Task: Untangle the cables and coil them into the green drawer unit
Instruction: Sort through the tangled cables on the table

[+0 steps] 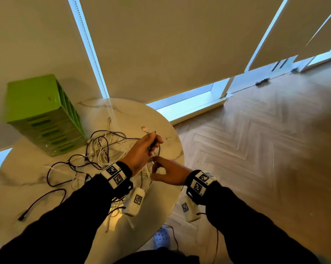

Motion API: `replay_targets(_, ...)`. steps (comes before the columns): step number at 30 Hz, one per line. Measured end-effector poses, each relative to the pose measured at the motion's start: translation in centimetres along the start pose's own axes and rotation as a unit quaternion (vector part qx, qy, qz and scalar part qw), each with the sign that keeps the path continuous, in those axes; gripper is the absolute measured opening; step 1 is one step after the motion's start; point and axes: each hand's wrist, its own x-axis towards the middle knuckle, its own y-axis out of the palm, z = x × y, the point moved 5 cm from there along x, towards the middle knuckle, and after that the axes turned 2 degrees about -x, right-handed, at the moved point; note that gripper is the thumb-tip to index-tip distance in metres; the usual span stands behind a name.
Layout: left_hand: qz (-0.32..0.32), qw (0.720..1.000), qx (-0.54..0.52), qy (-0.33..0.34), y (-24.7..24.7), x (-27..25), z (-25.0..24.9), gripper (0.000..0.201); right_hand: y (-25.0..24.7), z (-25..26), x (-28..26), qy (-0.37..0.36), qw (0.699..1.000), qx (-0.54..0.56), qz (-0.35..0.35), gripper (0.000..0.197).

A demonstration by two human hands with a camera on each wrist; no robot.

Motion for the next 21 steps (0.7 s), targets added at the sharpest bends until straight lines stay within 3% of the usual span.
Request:
replay_targets(1, -0.012, 0.998, 0.057, 0.014, -0.4, 0.0, -0.2, 0.042, -0.3, 0.9, 0.1, -0.012, 1.0, 0.001, -0.019, 0.037)
replay_targets(3, -0.058, 0.988, 0.135, 0.042, -1.7, 0.0, -0.7, 0.044, -1.8, 1.2, 0.0, -0.014, 0.996, 0.034, -0.087, 0.032)
replay_targets(5, -0.111, 0.985, 0.116, 0.056, -3.6, -0.1, -1.2, 0.043, -3.8, -0.3, -0.6, 0.029, 0.985, 0.054, -0.159, 0.033)
replay_targets(7, -0.145, 0.985, 0.058, 0.073, -5.6, -0.5, -2.1, 0.044, -5.6, -3.3, -1.5, 0.104, 0.976, 0.022, -0.189, 0.033)
replay_targets(8, -0.153, 0.985, 0.037, 0.078, -6.4, -0.7, -2.5, 0.047, -6.0, -5.1, -1.7, 0.146, 0.976, -0.006, -0.161, 0.03)
replay_targets(10, -0.154, 0.985, -0.002, 0.08, -7.4, -0.9, -3.2, 0.058, -5.0, -8.5, -2.0, 0.224, 0.971, -0.076, -0.022, 0.017)
replay_targets(12, -0.145, 0.985, -0.042, 0.085, -7.9, -1.0, -3.6, 0.06, -3.3, -9.8, -1.5, 0.239, 0.963, -0.109, 0.052, 0.03)
replay_targets(14, -0.137, 0.985, -0.054, 0.089, -8.3, -1.2, -3.9, 0.065, -2.0, -8.1, -0.2, 0.189, 0.978, -0.083, 0.029, 0.047)
replay_targets(18, -0.125, 0.988, -0.047, 0.072, -8.7, -1.5, -3.8, 0.067, 1.4, -1.2, 3.4, 0.005, 0.998, -0.063, 0.007, 0.072)
replay_targets(21, -0.135, 0.987, -0.05, 0.069, -9.3, -1.8, -3.7, 0.059, 4.0, 3.3, 5.6, -0.083, 0.995, -0.045, 0.028, 0.05)
